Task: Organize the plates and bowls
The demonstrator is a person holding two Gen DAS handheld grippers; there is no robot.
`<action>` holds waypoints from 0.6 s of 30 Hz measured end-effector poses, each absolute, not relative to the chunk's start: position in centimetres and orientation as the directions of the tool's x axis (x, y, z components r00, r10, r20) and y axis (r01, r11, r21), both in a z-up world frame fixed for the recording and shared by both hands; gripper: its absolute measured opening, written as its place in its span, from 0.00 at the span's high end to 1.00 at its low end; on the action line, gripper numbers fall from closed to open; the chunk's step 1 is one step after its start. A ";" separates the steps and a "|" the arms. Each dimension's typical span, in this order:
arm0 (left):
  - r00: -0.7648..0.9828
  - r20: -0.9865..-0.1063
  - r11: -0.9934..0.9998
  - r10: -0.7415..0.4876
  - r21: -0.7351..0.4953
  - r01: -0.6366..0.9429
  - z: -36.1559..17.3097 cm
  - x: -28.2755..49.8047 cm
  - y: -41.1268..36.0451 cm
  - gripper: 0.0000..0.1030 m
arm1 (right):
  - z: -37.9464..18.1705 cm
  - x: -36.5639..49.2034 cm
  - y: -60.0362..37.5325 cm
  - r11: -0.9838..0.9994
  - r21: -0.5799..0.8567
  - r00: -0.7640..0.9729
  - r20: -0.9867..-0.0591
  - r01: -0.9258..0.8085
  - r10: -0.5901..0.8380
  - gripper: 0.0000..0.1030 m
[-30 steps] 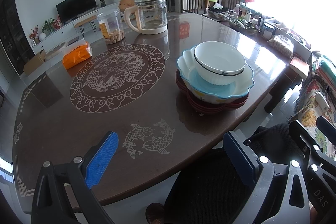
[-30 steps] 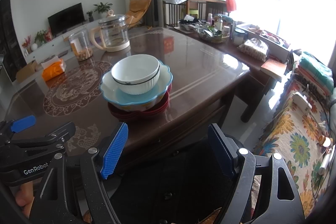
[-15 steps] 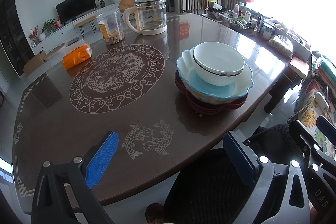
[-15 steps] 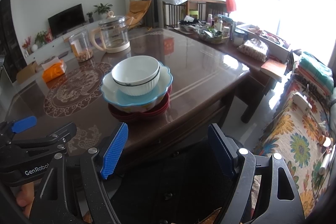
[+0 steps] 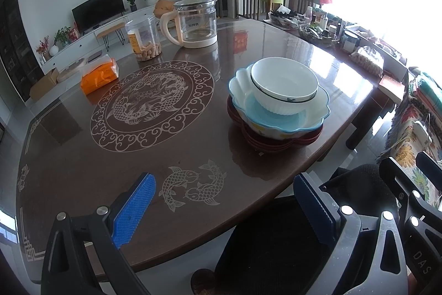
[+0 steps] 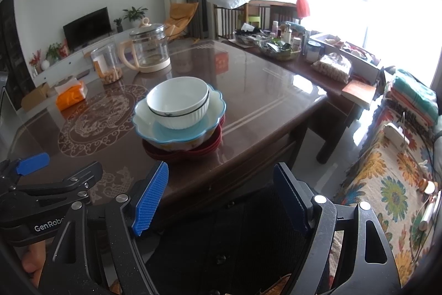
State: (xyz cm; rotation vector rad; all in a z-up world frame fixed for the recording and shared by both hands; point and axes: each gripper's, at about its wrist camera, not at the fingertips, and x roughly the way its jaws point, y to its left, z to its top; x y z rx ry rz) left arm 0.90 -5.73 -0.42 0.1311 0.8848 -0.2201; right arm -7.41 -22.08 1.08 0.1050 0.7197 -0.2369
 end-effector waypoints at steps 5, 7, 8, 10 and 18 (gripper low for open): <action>0.614 -0.778 0.970 -0.136 0.021 0.242 -0.4 1.0 -5.7 0.03 | 1.1 -7.4 -22.1 0.968 0.014 0.727 -0.663 0.250 -0.178 0.21; 0.614 -0.778 0.970 -0.136 0.021 0.242 -0.5 1.0 -5.7 0.03 | 1.1 -7.4 -22.1 0.968 0.013 0.727 -0.663 0.250 -0.178 0.21; 0.614 -0.778 0.970 -0.136 0.021 0.242 -0.4 1.0 -5.7 0.03 | 1.1 -7.4 -22.1 0.968 0.013 0.727 -0.663 0.250 -0.178 0.21; 0.614 -0.777 0.970 -0.137 0.021 0.243 -0.4 1.0 -5.7 0.03 | 1.1 -7.4 -22.1 0.968 0.013 0.727 -0.663 0.249 -0.178 0.21; 0.615 -0.777 0.970 -0.137 0.021 0.244 -0.4 0.9 -5.7 0.03 | 1.0 -7.4 -22.0 0.968 0.013 0.726 -0.664 0.250 -0.179 0.21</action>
